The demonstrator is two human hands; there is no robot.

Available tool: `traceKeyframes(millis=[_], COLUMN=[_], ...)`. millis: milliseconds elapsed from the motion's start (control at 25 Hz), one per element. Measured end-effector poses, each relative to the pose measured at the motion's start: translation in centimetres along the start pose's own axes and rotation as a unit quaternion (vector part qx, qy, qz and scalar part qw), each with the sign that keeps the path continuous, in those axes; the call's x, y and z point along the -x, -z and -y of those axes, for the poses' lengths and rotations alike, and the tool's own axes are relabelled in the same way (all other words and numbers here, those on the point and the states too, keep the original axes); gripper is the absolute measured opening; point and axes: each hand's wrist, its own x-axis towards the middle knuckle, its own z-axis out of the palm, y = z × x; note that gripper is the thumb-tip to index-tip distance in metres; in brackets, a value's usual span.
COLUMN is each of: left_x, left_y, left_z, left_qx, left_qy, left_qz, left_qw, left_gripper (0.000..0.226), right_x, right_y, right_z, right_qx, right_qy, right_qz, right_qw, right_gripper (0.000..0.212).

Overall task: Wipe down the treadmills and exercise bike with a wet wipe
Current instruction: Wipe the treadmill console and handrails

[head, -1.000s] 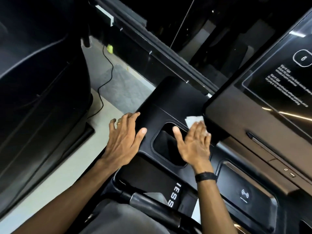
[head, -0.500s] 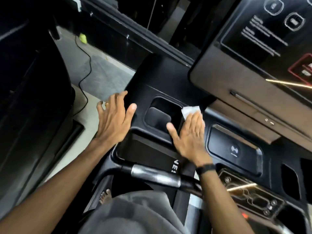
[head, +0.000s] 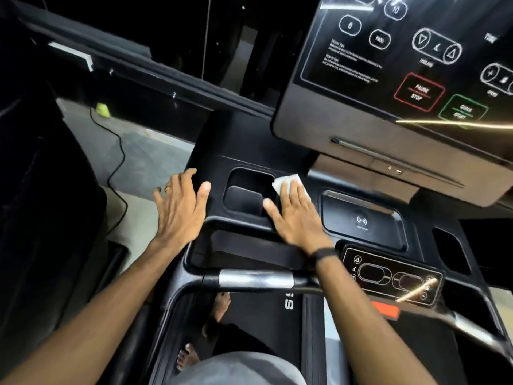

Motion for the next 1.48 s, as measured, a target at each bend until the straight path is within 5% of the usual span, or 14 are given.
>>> traceKeyframes(millis=[160, 440, 640, 800, 880, 1080, 1200, 1360, 1480], left_x=[-0.1, -0.2, -0.3, 0.0, 0.1, -0.2, -0.3, -0.2, 0.0], left_y=[0.0, 0.1, -0.3, -0.1, -0.2, -0.3, -0.4, -0.1, 0.0], left_z=[0.2, -0.1, 0.1, 0.2, 0.4, 0.3, 0.3, 0.3, 0.2], left_qx=[0.015, 0.045, 0.080, 0.077, 0.068, 0.069, 0.071, 0.090, 0.106], left_qy=[0.015, 0.031, 0.028, 0.030, 0.031, 0.024, 0.022, 0.034, 0.042], left_qz=[-0.007, -0.019, -0.035, -0.043, -0.040, -0.030, -0.031, -0.038, -0.042], left_qw=[1.000, 0.998, 0.996, 0.996, 0.996, 0.997, 0.997, 0.995, 0.993], left_gripper=[0.069, 0.069, 0.065, 0.064, 0.066, 0.068, 0.068, 0.066, 0.064], right_x=[-3.2, 7.5, 4.5, 5.4, 6.9, 8.3, 8.0, 5.6, 4.0], right_y=[0.6, -2.6, -2.9, -3.2, -3.6, -1.5, -2.1, -2.8, -2.4], right_z=[0.1, 3.7, 9.6, 9.1, 5.8, 2.7, 6.4, 10.0, 8.8], right_qx=[-0.007, -0.039, -0.056, -0.032, -0.016, 0.063, -0.002, -0.092, -0.190], right_qy=[-0.037, -0.025, 0.160, 0.224, 0.198, -0.031, 0.029, 0.220, 0.236], right_qz=[0.021, -0.025, -0.010, -0.003, -0.032, 0.082, 0.051, 0.030, -0.071], right_qw=[0.999, 0.999, 0.986, 0.974, 0.979, 0.994, 0.998, 0.971, 0.950], right_gripper=[0.079, 0.105, 0.092, 0.085, 0.090, 0.104, 0.104, 0.075, 0.039])
